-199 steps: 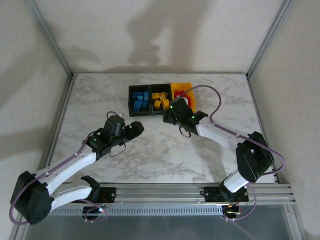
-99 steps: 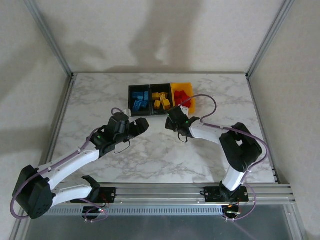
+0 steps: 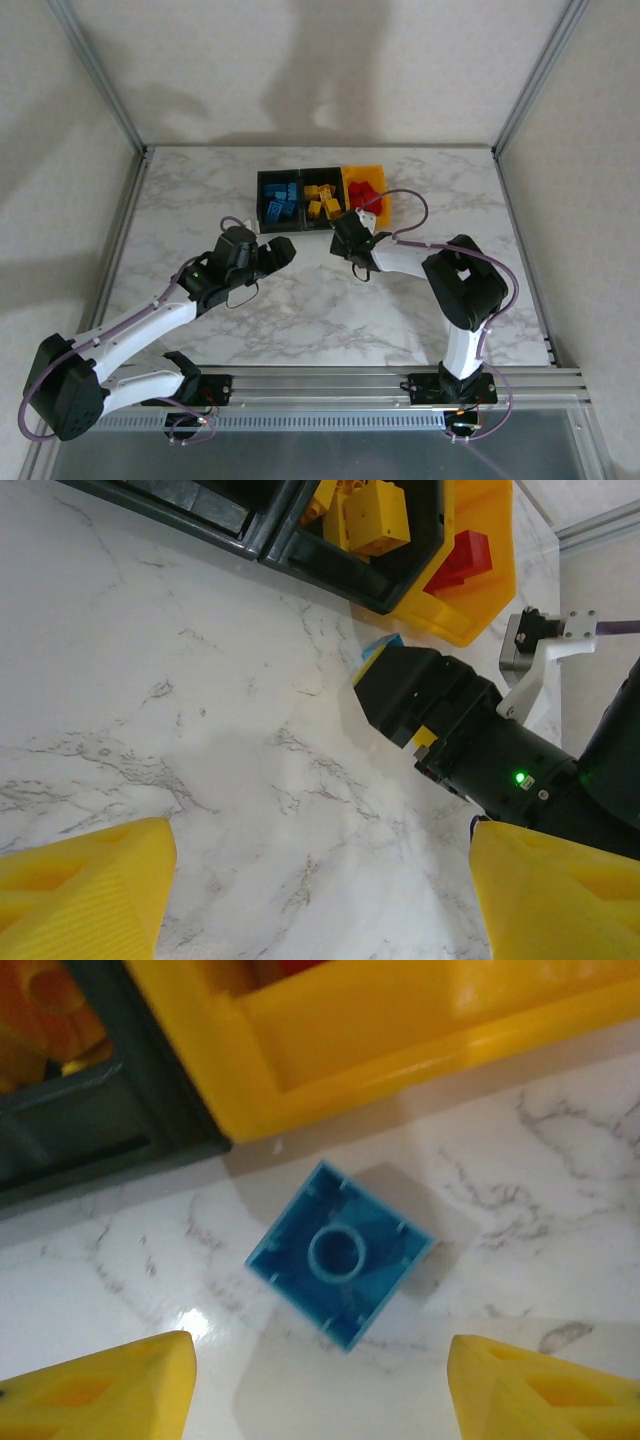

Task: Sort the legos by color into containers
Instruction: Pick up the lego from the center of the table.

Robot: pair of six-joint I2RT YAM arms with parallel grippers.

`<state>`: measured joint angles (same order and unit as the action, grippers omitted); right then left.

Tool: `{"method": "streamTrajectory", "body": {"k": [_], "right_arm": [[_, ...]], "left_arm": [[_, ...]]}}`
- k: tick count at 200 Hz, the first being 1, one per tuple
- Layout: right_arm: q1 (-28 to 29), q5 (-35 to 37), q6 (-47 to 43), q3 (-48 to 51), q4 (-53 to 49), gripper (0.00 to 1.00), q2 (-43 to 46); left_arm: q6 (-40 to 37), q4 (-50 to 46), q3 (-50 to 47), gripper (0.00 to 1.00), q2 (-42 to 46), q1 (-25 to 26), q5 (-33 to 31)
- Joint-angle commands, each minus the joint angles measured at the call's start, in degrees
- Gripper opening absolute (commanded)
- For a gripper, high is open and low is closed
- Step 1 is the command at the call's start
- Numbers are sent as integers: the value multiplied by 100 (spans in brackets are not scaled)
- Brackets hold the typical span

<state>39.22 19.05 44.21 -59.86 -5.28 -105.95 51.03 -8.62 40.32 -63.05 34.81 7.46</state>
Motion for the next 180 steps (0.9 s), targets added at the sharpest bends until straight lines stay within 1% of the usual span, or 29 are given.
{"method": "streamTrajectory", "body": {"k": [1,31,93,110,138,180], "right_arm": [[-166,265,31,-201,88,67,-184],[-256,182,-19,-262,165,66,-274],[-255,90,-155,-457,198,65,-511],[-266,82,-159,-483,185,61,-565],[-274,60,-171,-467,150,51,-611],[-267,77,-140,-205,157,41,-368]], "left_arm": [[-49,-45,51,77,-56,44,-114],[-31,-70,65,77,-59,44,-112],[-29,-140,91,77,-58,44,-152],[-31,-157,108,77,-61,49,-157],[-32,-191,78,77,15,44,-199],[-39,-187,28,77,52,44,-212]]}}
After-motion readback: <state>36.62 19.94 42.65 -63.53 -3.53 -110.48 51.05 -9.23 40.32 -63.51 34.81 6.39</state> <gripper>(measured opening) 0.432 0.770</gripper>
